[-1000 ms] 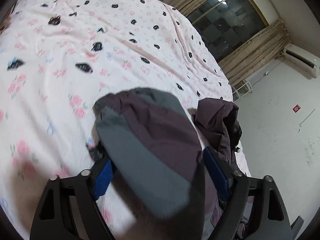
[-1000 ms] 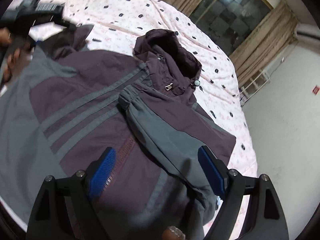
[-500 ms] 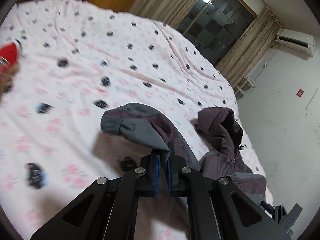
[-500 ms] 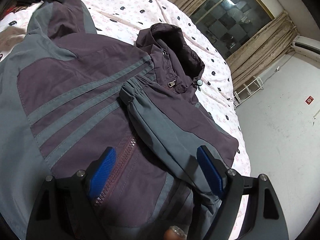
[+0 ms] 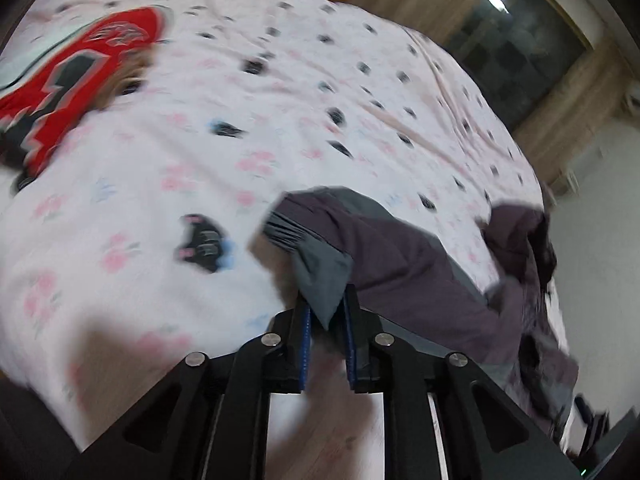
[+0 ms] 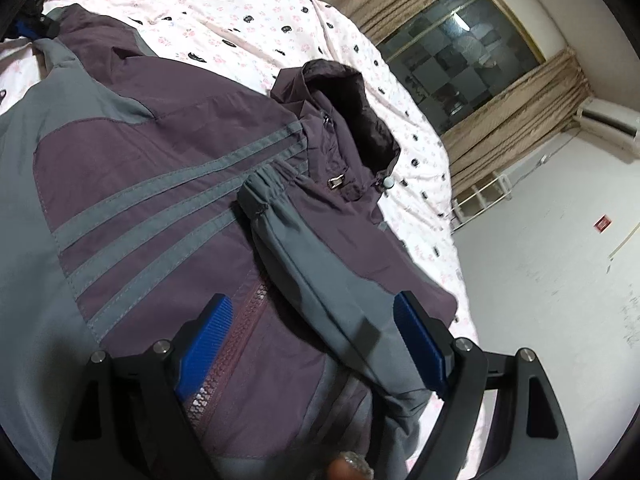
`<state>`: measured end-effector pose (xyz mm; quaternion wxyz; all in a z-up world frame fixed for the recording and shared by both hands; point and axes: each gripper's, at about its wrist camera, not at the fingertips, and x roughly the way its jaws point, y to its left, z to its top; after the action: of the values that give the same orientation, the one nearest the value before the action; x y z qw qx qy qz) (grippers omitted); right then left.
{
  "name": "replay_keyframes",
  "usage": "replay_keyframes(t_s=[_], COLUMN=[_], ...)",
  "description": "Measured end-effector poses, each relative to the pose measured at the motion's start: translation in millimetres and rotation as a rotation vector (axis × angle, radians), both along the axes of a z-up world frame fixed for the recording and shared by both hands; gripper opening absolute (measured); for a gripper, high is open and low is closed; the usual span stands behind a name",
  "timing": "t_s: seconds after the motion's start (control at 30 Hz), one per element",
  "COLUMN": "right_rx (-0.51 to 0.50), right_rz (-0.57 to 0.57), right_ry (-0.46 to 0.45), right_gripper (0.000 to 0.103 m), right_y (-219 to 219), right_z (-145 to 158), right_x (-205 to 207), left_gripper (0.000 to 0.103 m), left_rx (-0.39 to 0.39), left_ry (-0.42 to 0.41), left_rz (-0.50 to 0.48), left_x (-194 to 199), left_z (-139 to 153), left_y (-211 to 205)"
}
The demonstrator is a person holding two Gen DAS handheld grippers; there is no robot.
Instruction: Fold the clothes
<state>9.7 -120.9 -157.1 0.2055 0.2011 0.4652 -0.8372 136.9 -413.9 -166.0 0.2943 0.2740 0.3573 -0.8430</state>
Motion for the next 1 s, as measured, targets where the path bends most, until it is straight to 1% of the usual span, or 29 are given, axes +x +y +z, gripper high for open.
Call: replay_keyframes(t_s=[0.03, 0.1, 0.13, 0.17, 0.23, 0.3, 0.37, 0.43, 0.47, 0.53, 0.57, 0.6, 0.63, 0.67, 0.7, 0.83, 0.9, 1.0], right_rx=[0.005, 0.025, 0.038, 0.046, 0.047, 0.048, 0.049, 0.058, 0.063, 0.066, 0.069, 0.095, 0.121, 0.137, 0.152, 0.046, -0.051, -0.238], right_rz=[0.002, 0.008, 0.007, 0.004, -0.006, -0.023, -0.039, -0.058, -0.067, -0.077, -0.080, -0.088, -0.096, -0.098, -0.101, -0.103, -0.106, -0.138], right_ry=[0.009, 0.029, 0.032, 0.035, 0.048, 0.065, 0.082, 0.085, 0.086, 0.056, 0.036, 0.026, 0.015, 0.016, 0.017, -0.036, -0.081, -0.181], right_gripper=[0.084, 0.084, 0.084, 0.084, 0.084, 0.084, 0.084, 0.084, 0.083, 0.076, 0.060, 0.033, 0.021, 0.015, 0.010, 0.006, 0.006, 0.006], right_y=[-1, -4, -6, -9, -13, -18, -24, -30, -33, -37, -38, -41, -43, -43, -44, -28, -10, 26], right_z=[0, -4, -7, -11, -13, -12, -11, -14, -15, -18, -20, -26, -32, -36, -40, -19, 4, 44], right_x=[1, 2, 2, 1, -1, -5, -9, -17, -20, -27, -30, -32, -34, -34, -34, -37, -40, -55], left_gripper=[0.042, 0.054, 0.059, 0.061, 0.073, 0.078, 0.079, 0.079, 0.079, 0.079, 0.079, 0.079, 0.079, 0.079, 0.079, 0.079, 0.079, 0.079], left_rx=[-0.024, -0.071, -0.095, -0.119, -0.167, -0.214, -0.254, -0.264, -0.255, -0.232, -0.219, -0.201, -0.181, -0.167, -0.158, -0.130, -0.117, -0.106], left_ry=[0.003, 0.010, 0.014, 0.017, 0.024, 0.031, 0.035, 0.036, 0.037, 0.030, 0.021, 0.011, -0.001, -0.008, -0.014, -0.037, -0.046, -0.057], left_rz=[0.003, 0.009, 0.013, 0.016, 0.022, 0.028, 0.019, -0.032, -0.051, -0.085, -0.102, -0.118, -0.132, -0.140, -0.143, -0.149, -0.147, -0.146], left_x=[0, 1, 1, 2, 3, 3, 1, -9, -14, -24, -29, -34, -39, -41, -41, -43, -44, -47], left_z=[5, 14, 19, 23, 32, 42, 49, 50, 49, 45, 42, 38, 33, 30, 28, 19, 16, 12], left_y=[4, 13, 17, 21, 30, 38, 47, 57, 60, 66, 69, 70, 70, 71, 72, 72, 70, 68])
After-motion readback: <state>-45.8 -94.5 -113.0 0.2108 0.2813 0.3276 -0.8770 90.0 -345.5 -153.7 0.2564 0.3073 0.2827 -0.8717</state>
